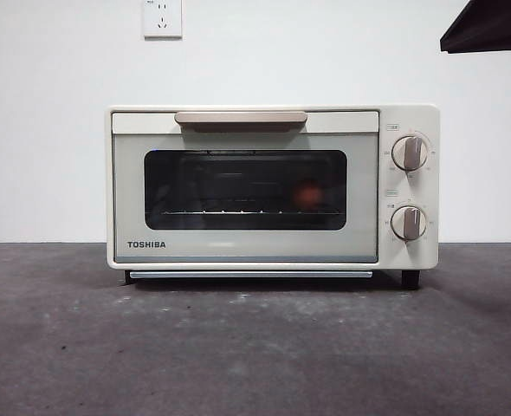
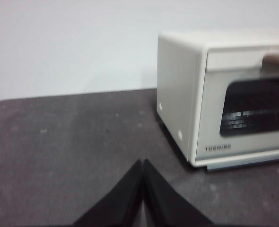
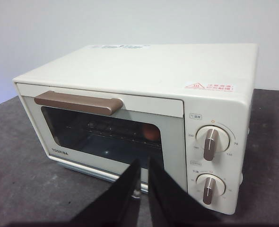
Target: Eggoven
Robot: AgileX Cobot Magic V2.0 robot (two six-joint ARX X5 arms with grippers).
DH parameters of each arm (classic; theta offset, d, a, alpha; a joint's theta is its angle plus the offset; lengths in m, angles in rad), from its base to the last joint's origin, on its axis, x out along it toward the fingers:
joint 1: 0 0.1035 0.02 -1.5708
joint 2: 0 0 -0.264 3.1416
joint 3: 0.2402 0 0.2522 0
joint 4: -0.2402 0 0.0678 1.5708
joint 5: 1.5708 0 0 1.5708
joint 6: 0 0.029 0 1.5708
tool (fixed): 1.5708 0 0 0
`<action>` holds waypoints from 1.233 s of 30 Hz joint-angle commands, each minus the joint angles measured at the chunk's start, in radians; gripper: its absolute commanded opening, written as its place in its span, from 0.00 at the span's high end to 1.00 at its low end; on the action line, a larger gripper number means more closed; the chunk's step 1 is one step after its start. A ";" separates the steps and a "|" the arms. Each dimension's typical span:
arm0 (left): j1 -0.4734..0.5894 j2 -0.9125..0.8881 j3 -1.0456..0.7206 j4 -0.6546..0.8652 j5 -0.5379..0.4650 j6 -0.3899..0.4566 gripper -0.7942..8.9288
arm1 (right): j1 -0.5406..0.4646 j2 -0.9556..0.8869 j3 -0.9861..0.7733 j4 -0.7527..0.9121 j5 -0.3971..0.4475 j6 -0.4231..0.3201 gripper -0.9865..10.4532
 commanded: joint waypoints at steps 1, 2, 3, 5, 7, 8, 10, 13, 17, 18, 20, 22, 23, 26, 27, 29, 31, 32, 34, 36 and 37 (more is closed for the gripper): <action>0.001 -0.050 -0.029 -0.033 -0.005 0.018 0.91 | 0.009 0.003 0.000 0.012 0.001 -0.012 0.91; 0.001 -0.069 -0.029 -0.074 -0.005 0.025 0.91 | 0.009 0.003 0.000 0.013 0.001 -0.011 0.91; 0.001 -0.083 -0.029 -0.112 -0.005 0.032 0.91 | 0.009 0.003 0.000 0.012 0.001 -0.011 0.91; 0.001 -0.079 -0.029 -0.150 -0.005 0.041 0.91 | 0.009 0.003 0.000 0.013 0.002 -0.012 0.91; 0.001 -0.079 -0.029 -0.190 -0.005 0.042 0.91 | 0.009 0.003 0.000 0.013 0.001 -0.012 0.91; 0.001 -0.079 -0.029 -0.209 -0.005 0.042 0.91 | 0.009 0.003 0.001 0.017 0.001 -0.011 0.91; 0.001 -0.079 -0.029 -0.224 -0.005 0.035 0.91 | 0.009 0.003 0.001 0.018 0.002 -0.012 0.91; 0.001 -0.079 -0.029 -0.224 -0.005 -0.002 0.91 | 0.009 0.003 0.001 0.019 0.001 -0.011 0.91; 0.001 -0.079 -0.029 -0.222 -0.005 -0.003 0.91 | 0.009 0.002 0.001 0.020 0.001 -0.011 0.91; 0.001 -0.079 -0.029 -0.222 -0.005 -0.003 0.91 | 0.009 0.002 0.001 0.020 0.001 -0.011 0.91; 0.001 -0.079 -0.029 -0.222 -0.005 -0.003 0.91 | 0.009 0.002 0.001 0.020 0.001 -0.011 0.91; 0.001 -0.079 -0.029 -0.221 -0.005 -0.003 0.91 | 0.009 0.003 0.001 0.020 0.001 -0.011 0.91; 0.001 -0.079 -0.029 -0.221 -0.005 -0.003 0.91 | 0.009 0.003 0.001 0.020 0.001 -0.012 0.91; 0.001 -0.079 -0.029 -0.221 -0.005 -0.003 0.91 | 0.009 0.002 0.001 0.020 0.001 -0.011 0.91; 0.001 -0.079 -0.029 -0.221 -0.005 -0.003 0.91 | 0.009 0.002 0.001 0.020 0.001 -0.011 0.91; 0.001 -0.079 -0.029 -0.222 -0.005 -0.003 0.91 | 0.009 0.002 0.001 0.020 0.001 -0.012 0.91; 0.001 -0.079 -0.029 -0.221 -0.005 -0.003 0.91 | 0.009 0.002 0.001 0.020 0.001 -0.012 0.91; 0.001 -0.079 -0.029 -0.221 -0.005 -0.003 0.91 | 0.009 0.002 0.001 0.020 0.001 -0.012 0.91; 0.001 -0.079 -0.029 -0.221 -0.005 -0.003 0.91 | 0.009 0.002 0.001 0.020 0.002 -0.013 0.91; 0.001 -0.079 -0.029 -0.222 -0.005 -0.003 0.91 | 0.005 0.000 0.001 0.019 0.002 -0.013 0.91; 0.001 -0.079 -0.029 -0.222 -0.005 -0.003 0.91 | -0.005 -0.014 0.001 0.019 0.002 -0.013 0.91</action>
